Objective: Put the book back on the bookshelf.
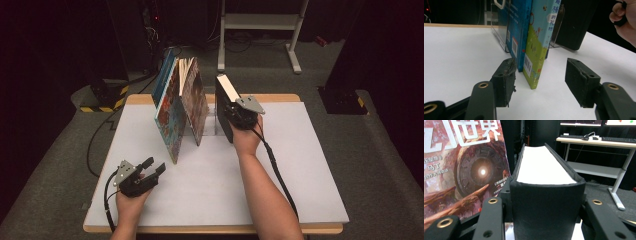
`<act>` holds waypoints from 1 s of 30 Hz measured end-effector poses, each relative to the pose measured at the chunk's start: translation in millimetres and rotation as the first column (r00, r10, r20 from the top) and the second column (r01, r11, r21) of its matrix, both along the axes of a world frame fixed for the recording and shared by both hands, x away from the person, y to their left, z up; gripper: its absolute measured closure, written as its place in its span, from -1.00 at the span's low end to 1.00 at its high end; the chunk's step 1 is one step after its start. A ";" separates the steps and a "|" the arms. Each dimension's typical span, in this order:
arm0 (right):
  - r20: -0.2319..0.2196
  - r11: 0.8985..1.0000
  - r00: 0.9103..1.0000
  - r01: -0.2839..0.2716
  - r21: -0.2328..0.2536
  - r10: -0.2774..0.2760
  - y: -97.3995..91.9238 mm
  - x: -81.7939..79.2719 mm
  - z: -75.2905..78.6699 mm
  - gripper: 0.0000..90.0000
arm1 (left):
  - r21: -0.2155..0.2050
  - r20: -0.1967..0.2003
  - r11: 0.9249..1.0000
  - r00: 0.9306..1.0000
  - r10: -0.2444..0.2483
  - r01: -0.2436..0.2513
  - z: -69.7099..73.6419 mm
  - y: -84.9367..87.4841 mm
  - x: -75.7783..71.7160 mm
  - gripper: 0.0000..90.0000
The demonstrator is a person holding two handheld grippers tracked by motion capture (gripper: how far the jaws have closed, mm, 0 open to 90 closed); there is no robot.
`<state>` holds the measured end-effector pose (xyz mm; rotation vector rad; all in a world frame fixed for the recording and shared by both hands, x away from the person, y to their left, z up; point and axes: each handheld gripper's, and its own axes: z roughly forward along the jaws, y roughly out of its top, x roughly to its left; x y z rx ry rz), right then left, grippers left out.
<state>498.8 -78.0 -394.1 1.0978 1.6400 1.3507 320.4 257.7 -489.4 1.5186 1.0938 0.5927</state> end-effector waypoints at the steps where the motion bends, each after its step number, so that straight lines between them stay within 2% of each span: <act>1: 0.000 1.000 1.000 -0.001 0.002 0.001 -0.6 -0.7 -0.6 0.16 | 0.002 -0.001 1.000 1.000 -0.001 0.001 0.0 -0.5 -0.2 -0.08; 12: -0.007 0.999 1.000 -0.013 0.031 0.014 -5.8 -4.4 -3.7 0.10 | 0.008 -0.004 1.000 1.000 0.002 -0.002 -0.5 -0.7 -0.4 -0.08; 21: -0.007 0.998 0.999 -0.039 0.048 0.039 -12.8 -12.8 -6.7 -0.03 | 0.011 -0.006 1.000 1.000 0.002 -0.002 -0.6 -0.5 -0.5 -0.08; 22: -0.023 0.997 0.999 -0.045 0.055 0.047 -16.6 -15.1 -10.2 -0.05 | 0.010 -0.005 1.000 1.000 0.002 -0.002 -0.6 -0.7 -0.6 -0.08; 30: -0.051 0.997 0.997 -0.061 0.040 0.063 -23.3 -24.7 -26.6 -0.03 | 0.013 -0.006 1.000 1.000 0.000 0.001 -1.1 -1.8 -1.1 -0.08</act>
